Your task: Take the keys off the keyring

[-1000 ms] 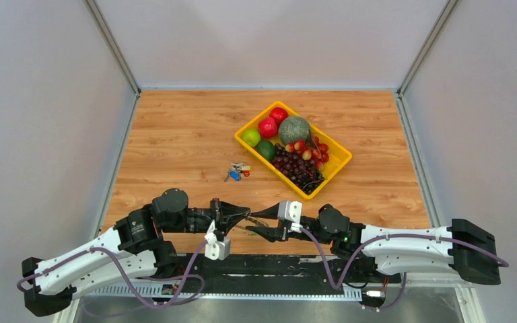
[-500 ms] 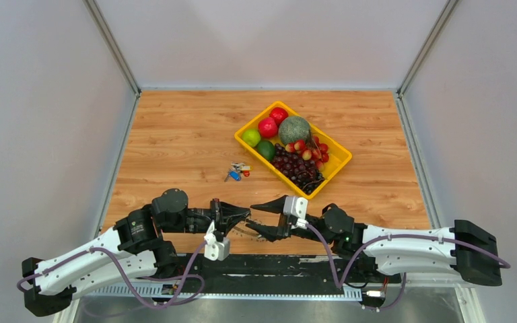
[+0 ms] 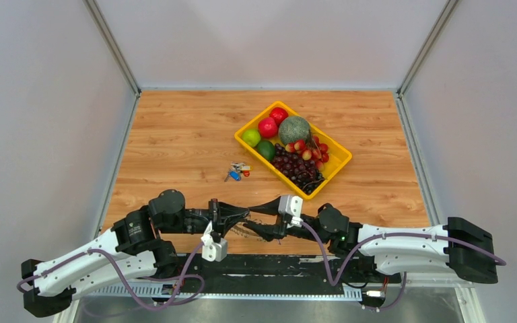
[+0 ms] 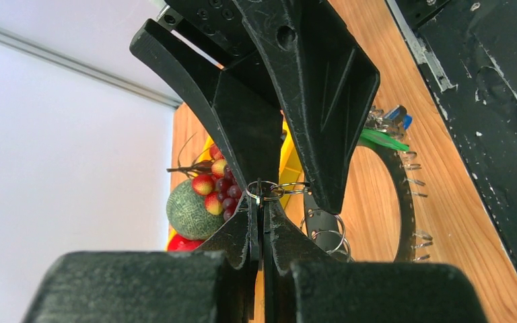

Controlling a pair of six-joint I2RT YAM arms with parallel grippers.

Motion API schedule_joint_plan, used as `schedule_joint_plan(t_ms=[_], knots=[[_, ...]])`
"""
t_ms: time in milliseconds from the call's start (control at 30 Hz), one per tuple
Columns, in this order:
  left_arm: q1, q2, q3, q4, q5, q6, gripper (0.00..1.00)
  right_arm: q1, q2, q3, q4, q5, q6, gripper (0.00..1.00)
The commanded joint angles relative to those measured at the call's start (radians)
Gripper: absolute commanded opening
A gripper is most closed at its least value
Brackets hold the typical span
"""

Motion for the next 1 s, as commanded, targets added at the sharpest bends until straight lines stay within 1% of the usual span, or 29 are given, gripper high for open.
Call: schedule_joint_plan(t_ms=[0,67,133,267,700,967], knots=[[-0.004,-0.011,0.001,0.081,0.036,0.011,0.0,-0.005,-0.002,0.035,0.075,-0.012,0.037,0.47],[-0.004,-0.011,0.0,0.081,0.034,0.011,0.0,-0.004,-0.001,0.034,0.079,-0.014,0.041,0.43],[-0.003,-0.011,0.0,0.081,0.035,0.011,0.0,-0.005,0.0,0.034,0.08,-0.023,0.042,0.35],[-0.003,-0.012,0.0,0.081,0.033,0.01,0.0,-0.005,-0.001,0.028,0.078,-0.035,0.043,0.29],[-0.003,-0.01,0.002,0.09,0.008,-0.021,0.0,-0.004,-0.076,-0.026,0.086,-0.029,0.02,0.23],[-0.003,-0.009,0.002,0.086,0.019,-0.016,0.0,-0.005,-0.096,-0.04,0.106,-0.008,0.005,0.22]])
